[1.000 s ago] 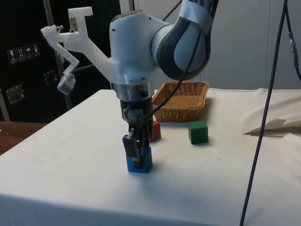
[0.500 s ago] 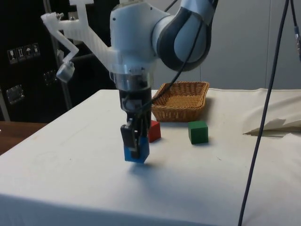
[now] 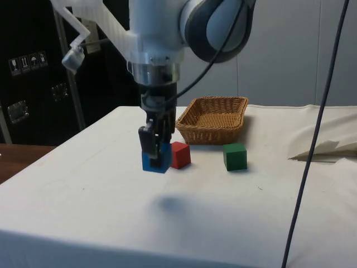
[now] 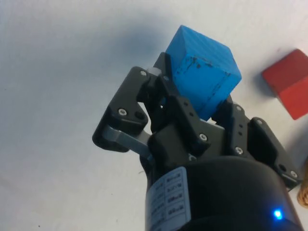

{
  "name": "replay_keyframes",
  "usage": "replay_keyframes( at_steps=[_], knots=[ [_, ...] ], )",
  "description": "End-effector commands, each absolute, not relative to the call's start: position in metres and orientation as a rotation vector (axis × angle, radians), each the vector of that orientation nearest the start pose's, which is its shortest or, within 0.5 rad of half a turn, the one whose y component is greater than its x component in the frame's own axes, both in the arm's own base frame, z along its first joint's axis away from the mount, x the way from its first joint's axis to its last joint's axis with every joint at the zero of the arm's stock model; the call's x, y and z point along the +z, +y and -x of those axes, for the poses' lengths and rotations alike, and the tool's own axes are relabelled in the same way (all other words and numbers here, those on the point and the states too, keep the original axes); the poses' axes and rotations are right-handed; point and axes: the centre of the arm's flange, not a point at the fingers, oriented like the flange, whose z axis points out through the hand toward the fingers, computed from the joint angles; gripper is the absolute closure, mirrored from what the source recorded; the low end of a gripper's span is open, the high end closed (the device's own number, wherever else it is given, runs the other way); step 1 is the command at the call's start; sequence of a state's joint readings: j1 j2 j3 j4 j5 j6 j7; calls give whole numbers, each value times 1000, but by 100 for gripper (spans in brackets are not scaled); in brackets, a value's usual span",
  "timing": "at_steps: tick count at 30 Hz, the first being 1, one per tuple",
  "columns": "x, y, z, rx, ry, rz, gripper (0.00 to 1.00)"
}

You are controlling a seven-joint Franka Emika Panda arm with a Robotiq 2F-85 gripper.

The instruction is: Pick up the blue cube and place it into the basket.

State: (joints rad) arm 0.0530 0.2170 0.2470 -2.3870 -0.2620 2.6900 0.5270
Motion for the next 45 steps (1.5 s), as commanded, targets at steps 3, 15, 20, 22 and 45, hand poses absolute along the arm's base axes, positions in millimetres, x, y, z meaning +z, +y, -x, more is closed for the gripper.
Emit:
replay_keyframes(
  at_steps=[3,15,20,22,45],
  knots=[
    [250,161,-486,-195,8,3159,100],
    [277,156,-489,-245,14,3170,100],
    [291,152,-490,-270,20,3176,100],
    [294,151,-490,-275,19,3176,100],
    [331,102,-488,-370,43,3197,100]
  ],
)
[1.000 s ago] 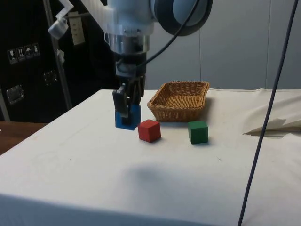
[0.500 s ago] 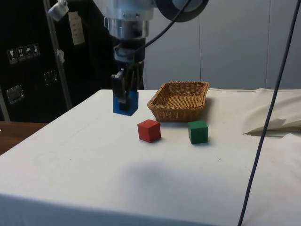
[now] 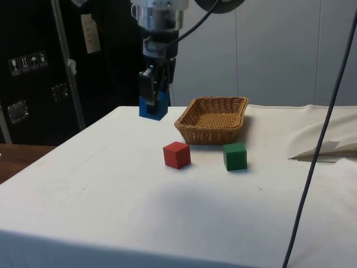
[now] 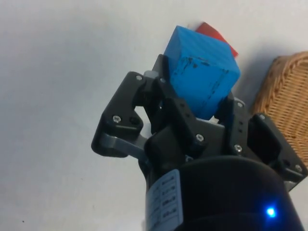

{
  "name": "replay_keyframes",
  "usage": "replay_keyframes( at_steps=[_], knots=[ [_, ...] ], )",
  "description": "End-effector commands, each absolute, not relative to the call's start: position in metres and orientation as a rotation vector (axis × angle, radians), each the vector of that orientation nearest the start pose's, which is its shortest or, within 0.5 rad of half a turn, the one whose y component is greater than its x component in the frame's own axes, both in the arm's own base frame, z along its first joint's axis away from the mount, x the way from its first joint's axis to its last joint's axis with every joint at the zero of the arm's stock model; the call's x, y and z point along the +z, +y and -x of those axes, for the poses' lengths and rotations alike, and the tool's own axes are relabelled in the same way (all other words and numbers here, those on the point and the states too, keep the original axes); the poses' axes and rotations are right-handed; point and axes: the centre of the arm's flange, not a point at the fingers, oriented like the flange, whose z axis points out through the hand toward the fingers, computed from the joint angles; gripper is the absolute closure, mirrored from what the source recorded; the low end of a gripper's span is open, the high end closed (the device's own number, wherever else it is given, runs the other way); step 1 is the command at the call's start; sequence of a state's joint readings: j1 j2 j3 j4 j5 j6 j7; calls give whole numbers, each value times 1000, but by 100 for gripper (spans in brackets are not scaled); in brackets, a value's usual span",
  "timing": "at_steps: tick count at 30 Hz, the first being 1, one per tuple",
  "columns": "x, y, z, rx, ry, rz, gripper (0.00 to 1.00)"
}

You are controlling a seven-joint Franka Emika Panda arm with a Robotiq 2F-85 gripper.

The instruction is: Pick up the blue cube and place it into the basket.

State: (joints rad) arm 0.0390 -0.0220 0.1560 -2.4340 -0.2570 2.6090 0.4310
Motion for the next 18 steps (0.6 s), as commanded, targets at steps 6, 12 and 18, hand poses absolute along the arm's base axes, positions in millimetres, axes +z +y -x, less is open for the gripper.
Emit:
replay_keyframes(
  at_steps=[6,12,18],
  knots=[
    [340,88,-482,-386,47,3204,100],
    [347,74,-475,-398,53,3212,100],
    [354,60,-468,-409,57,3219,100]
  ],
)
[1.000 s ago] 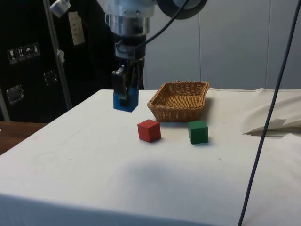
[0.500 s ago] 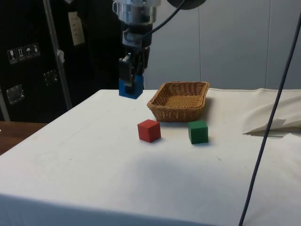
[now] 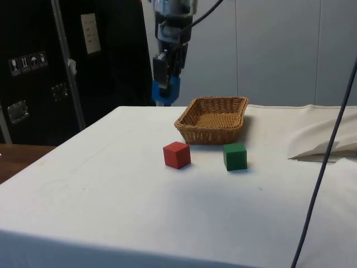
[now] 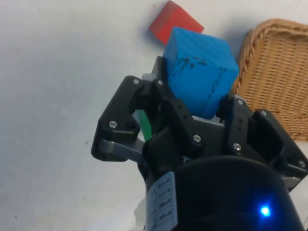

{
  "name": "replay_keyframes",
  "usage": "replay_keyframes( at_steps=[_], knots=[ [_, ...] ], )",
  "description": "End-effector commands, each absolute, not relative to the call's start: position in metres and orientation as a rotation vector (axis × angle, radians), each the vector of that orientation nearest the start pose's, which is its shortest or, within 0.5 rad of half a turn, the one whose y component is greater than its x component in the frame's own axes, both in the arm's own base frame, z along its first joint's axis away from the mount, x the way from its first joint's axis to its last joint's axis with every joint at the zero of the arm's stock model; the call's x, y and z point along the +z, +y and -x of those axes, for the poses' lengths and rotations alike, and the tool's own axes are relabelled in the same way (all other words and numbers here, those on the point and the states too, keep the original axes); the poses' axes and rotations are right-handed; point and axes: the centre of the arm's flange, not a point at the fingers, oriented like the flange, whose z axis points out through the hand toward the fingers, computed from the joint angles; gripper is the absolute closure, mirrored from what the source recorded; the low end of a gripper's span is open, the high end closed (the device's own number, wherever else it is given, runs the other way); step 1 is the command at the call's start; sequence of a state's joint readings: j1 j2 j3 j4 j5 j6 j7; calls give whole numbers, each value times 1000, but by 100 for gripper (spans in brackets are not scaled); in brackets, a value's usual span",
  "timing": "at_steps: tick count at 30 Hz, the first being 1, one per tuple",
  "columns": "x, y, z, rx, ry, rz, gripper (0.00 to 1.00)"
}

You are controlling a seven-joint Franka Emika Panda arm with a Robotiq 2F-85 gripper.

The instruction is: Pick up the blue cube and place it into the basket.

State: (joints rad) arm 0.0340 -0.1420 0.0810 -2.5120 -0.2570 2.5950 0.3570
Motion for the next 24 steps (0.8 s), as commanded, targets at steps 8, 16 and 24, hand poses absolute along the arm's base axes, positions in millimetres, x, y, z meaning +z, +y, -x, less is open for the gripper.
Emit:
replay_keyframes(
  at_steps=[8,16,24],
  knots=[
    [362,39,-460,-419,67,3226,100],
    [365,17,-455,-424,76,3227,100],
    [365,-8,-455,-414,87,3225,100]
  ],
)
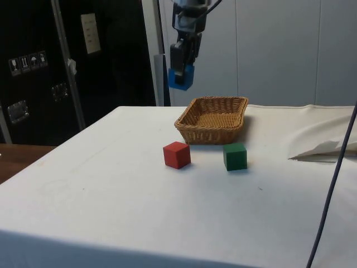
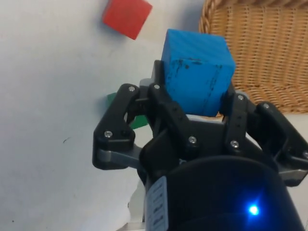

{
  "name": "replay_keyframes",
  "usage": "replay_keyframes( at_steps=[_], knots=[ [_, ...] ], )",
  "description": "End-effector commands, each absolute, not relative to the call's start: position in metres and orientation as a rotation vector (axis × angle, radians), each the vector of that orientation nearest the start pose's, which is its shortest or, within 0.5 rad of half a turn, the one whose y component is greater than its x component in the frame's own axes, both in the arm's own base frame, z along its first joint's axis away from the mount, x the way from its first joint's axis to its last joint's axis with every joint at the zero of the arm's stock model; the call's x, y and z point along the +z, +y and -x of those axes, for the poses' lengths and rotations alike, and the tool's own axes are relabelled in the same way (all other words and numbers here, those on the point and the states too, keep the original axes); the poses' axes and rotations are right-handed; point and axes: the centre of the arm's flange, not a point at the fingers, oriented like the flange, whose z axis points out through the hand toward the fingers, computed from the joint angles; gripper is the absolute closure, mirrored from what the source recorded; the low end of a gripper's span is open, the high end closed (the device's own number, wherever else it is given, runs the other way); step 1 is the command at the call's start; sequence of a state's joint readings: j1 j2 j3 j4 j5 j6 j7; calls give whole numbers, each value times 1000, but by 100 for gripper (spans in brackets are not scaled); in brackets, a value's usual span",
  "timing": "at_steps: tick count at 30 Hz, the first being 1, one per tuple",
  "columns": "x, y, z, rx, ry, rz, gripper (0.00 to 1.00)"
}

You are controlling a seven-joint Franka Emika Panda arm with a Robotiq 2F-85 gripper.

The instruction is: Pick up the blue cube and place it into the basket.

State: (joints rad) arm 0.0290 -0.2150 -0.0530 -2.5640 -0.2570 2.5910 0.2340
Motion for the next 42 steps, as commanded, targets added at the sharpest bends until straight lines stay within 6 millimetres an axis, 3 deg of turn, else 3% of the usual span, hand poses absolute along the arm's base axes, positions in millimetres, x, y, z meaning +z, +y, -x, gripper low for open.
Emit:
replay_keyframes(
  at_steps=[1,15,17,24,42],
  knots=[
    [364,-12,-454,-409,90,3226,100],
    [362,-65,-451,-376,105,3235,100],
    [363,-63,-451,-388,107,3241,100],
    [362,-92,-449,-369,132,3237,100],
    [359,-139,-444,-324,158,3211,100]
  ],
)
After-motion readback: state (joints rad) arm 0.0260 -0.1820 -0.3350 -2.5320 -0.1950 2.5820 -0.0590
